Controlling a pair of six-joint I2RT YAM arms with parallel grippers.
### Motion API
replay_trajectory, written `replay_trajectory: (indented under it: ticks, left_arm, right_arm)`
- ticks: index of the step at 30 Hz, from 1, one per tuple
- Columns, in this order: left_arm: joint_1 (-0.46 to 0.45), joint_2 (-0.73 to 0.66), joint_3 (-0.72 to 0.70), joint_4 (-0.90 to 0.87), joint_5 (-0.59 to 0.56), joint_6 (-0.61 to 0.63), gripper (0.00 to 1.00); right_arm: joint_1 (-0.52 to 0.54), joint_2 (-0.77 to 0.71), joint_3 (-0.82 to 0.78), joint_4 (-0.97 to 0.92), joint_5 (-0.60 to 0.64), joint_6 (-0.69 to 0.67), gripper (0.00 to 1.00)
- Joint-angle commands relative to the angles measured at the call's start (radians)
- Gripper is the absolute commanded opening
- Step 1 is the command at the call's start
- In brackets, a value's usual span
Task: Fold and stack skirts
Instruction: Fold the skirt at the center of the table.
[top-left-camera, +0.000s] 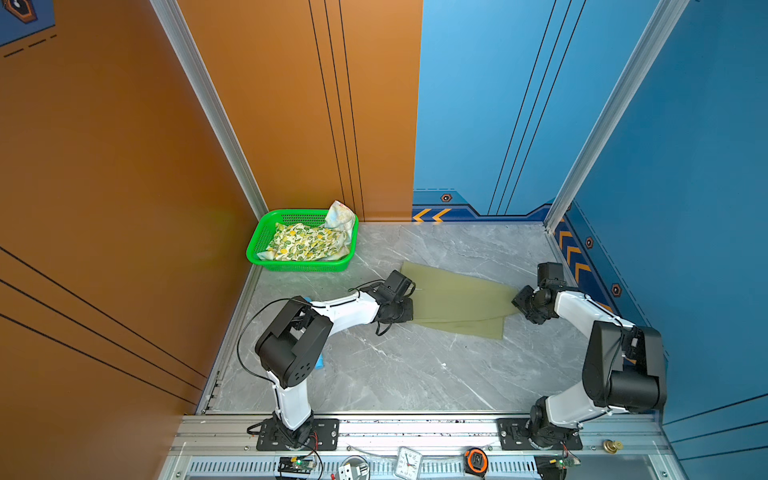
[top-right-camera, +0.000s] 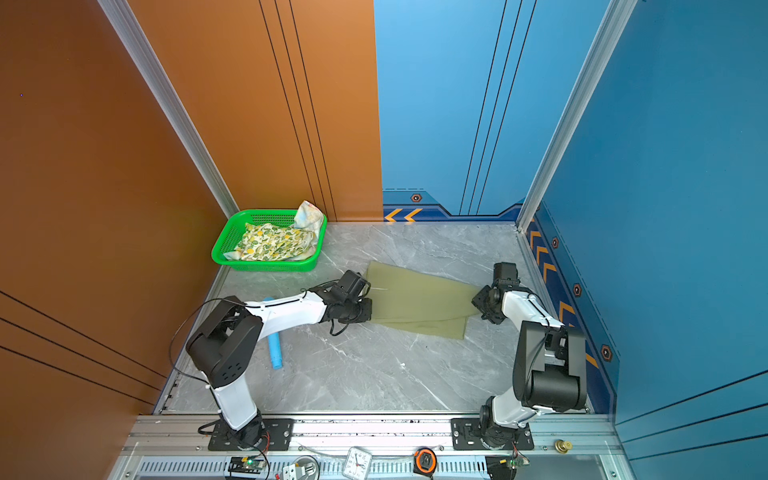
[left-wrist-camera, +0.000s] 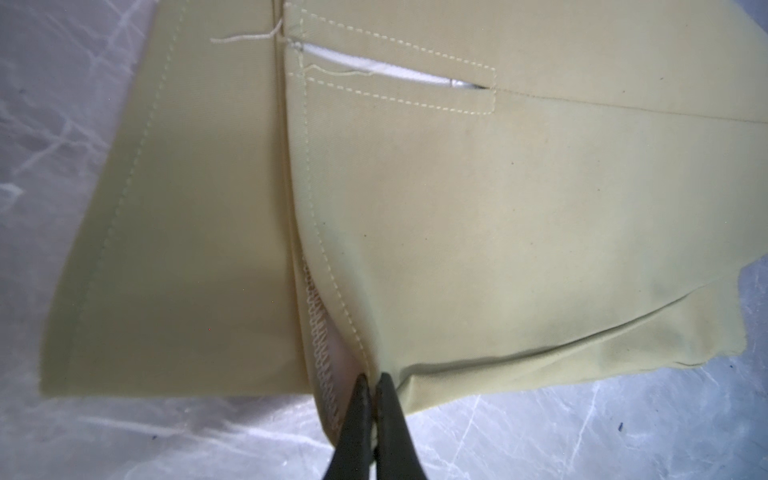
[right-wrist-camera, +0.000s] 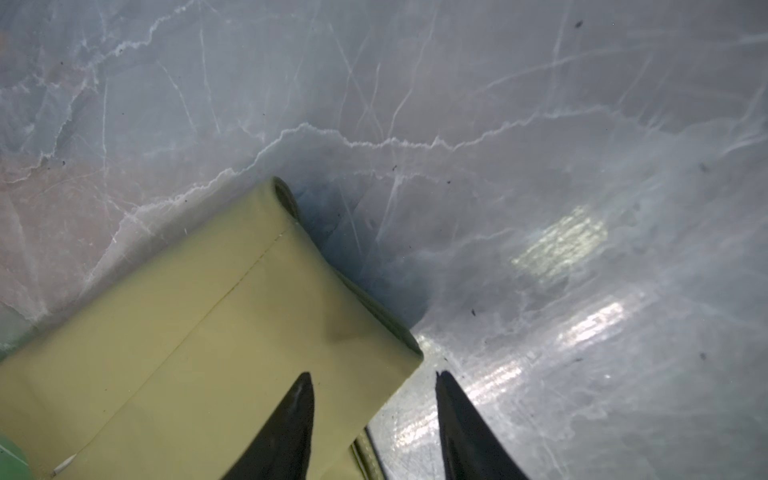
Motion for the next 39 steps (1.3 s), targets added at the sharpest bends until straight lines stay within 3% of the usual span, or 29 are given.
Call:
replay_trajectory:
  ticks: [1,4,6,9,10,18,26,39]
  left_arm:
    - [-0.004,-0.006,0.026,-0.004,-0.005,0.011,0.0]
    - [-0.003,-0.006,0.026,-0.005,-0.005,0.011,0.0]
    - [-0.001,-0.005,0.03,-0.007,-0.003,0.013,0.0]
    - [0.004,-0.005,0.044,-0.013,0.002,0.016,0.0]
    - [0.007,-0.007,0.051,-0.017,0.001,0.018,0.0]
    - [0.052,-0.015,0.142,-0.07,0.015,0.062,0.0]
    - [0.152,0.004,0.313,-0.145,0.049,0.126,0.0]
    - [0.249,0.0,0.385,-0.171,0.059,0.178,0.0]
  right_arm:
    - [-0.004,0.032,-0.02,0.062,-0.019,0.027,0.46]
    - [0.0,0.051,-0.03,0.097,-0.027,0.052,0.39]
    - [0.005,0.06,-0.038,0.117,-0.023,0.064,0.29]
    - [0.008,0.062,-0.039,0.129,-0.012,0.072,0.02]
    - [0.008,0.056,-0.037,0.13,-0.007,0.074,0.0]
    - [0.018,-0.041,0.025,0.069,0.011,0.079,0.0]
    - [0.059,-0.122,0.144,-0.033,0.01,0.107,0.0]
    - [0.152,-0.372,0.052,-0.188,0.072,0.139,0.0]
